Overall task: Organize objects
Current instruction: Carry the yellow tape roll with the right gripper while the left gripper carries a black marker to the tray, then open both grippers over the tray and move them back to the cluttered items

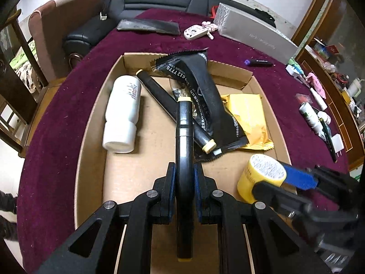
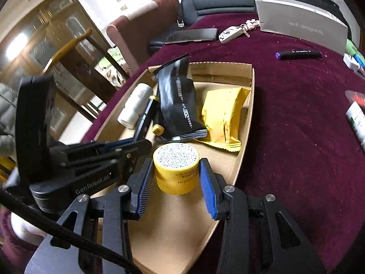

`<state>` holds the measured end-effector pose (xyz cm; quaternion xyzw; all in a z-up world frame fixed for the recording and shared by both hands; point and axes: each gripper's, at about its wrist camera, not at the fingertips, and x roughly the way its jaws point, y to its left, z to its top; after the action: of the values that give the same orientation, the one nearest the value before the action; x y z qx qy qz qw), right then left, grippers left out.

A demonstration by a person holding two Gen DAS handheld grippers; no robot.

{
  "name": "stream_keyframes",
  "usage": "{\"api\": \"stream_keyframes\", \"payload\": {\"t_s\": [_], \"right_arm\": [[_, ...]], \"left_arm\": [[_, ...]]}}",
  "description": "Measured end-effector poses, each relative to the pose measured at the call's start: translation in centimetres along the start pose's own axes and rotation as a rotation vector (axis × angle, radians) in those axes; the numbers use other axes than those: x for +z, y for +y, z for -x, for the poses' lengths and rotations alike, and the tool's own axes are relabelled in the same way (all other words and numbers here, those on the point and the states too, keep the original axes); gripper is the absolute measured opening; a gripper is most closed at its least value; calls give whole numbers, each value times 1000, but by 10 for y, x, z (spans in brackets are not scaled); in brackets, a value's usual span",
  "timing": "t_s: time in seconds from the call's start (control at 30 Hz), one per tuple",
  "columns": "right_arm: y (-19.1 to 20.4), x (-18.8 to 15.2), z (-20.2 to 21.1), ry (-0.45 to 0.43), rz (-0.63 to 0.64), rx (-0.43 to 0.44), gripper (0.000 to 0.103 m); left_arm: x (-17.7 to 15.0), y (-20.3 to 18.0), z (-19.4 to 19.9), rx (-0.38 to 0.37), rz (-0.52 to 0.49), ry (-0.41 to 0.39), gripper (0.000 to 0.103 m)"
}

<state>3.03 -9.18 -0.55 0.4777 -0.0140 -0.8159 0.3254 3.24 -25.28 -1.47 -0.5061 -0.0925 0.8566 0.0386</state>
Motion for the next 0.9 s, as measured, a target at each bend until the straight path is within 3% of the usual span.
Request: {"api": "stream_keyframes", "payload": {"t_s": [0.2, 0.27, 0.4, 0.53, 0.73, 0.83, 0.9], "right_arm": [[2, 2, -6, -30, 43, -103, 39], [1, 2, -6, -38, 42, -99, 39], [3, -4, 9, -75, 35, -67, 43], [-2, -12, 39, -181, 47, -83, 48], [-39, -24, 101, -381, -28, -179, 51], [-61, -29, 136, -492, -49, -293, 61], [-74, -32, 157, -568, -61, -387, 78]], "left_arm": [[-2, -1, 10, -50, 34, -34, 13], [-3, 0, 21, -48, 53, -61, 15], [-9, 0, 52, -52, 78, -150, 33], [-18, -4, 81, -51, 92, -242, 43], [-33, -30, 117, -90, 103, -381, 45], [-42, -56, 134, -133, 61, -459, 51], [-49, -78, 140, -161, 20, -501, 57]]}}
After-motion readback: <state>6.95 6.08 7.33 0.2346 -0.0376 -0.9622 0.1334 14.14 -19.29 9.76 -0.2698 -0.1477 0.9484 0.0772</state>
